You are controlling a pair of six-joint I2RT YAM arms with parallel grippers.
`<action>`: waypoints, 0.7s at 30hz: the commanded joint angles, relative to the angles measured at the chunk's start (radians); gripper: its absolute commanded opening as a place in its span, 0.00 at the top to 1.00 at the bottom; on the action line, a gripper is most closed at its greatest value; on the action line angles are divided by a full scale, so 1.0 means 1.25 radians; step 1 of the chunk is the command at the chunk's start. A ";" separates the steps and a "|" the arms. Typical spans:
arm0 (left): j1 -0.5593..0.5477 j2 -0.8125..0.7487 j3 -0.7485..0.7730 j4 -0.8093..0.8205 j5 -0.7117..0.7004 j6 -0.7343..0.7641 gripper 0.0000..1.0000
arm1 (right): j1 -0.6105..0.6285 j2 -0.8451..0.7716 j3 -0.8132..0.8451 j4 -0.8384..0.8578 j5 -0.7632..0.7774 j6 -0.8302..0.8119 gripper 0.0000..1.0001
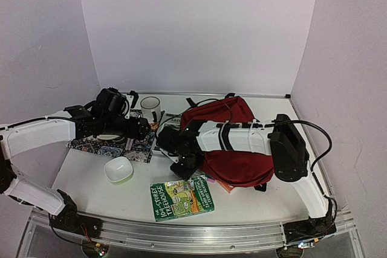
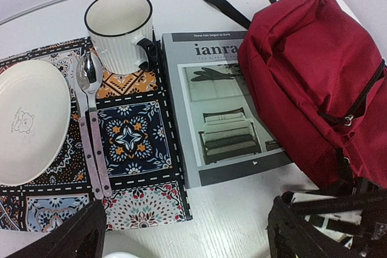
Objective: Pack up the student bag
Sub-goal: Pick up the pen from the center of the board.
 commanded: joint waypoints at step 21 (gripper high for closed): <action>0.003 -0.020 0.005 -0.002 0.014 -0.002 0.06 | -0.085 0.088 -0.008 -0.080 -0.142 -0.047 0.90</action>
